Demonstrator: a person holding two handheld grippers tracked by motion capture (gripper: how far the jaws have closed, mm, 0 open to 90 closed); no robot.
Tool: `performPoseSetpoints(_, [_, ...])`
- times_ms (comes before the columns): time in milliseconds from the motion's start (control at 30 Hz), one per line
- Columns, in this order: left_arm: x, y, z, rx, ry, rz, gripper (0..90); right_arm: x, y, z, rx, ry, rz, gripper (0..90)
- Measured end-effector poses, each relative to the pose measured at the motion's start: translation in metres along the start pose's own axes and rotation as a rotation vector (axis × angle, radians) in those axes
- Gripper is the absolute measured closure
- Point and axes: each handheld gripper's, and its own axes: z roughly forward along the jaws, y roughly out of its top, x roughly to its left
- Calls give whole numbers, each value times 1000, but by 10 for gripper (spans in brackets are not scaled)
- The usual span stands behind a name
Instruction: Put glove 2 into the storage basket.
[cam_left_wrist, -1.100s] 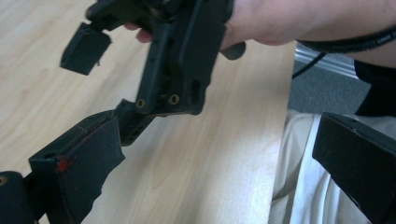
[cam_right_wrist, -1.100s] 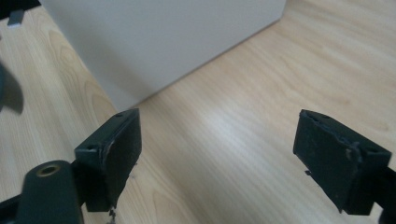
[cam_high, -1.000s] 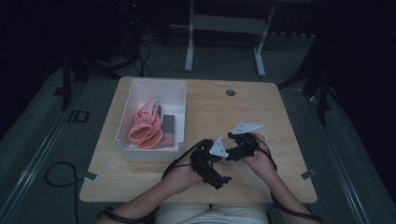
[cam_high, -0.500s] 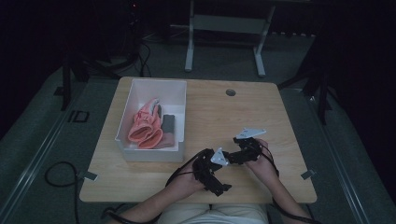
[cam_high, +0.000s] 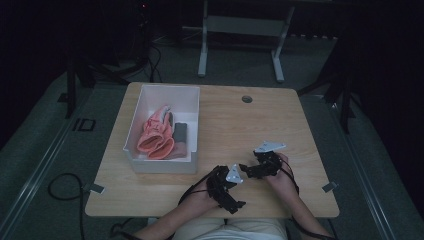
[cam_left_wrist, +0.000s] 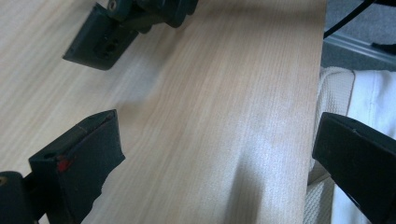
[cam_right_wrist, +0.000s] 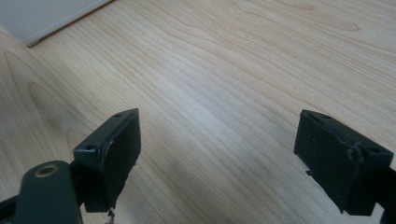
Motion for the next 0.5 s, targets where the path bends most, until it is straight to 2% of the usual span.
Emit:
performPoseSetpoints(100, [1,-2,2,5,0,0,12,0,-1,1,-3,-2,-1,146])
performPoseSetpoints(200, [1,-5,5,-9,-1,-17,12,0,-2,1,-19,-6,2,145])
performPoseSetpoints(367, [2,-8,7,-10,-8,-33,12,0,-5,5,-11,3,-6,142])
performPoseSetpoints(500, [3,-10,7,-1,-8,-29,12,0,-8,8,-1,11,-11,142])
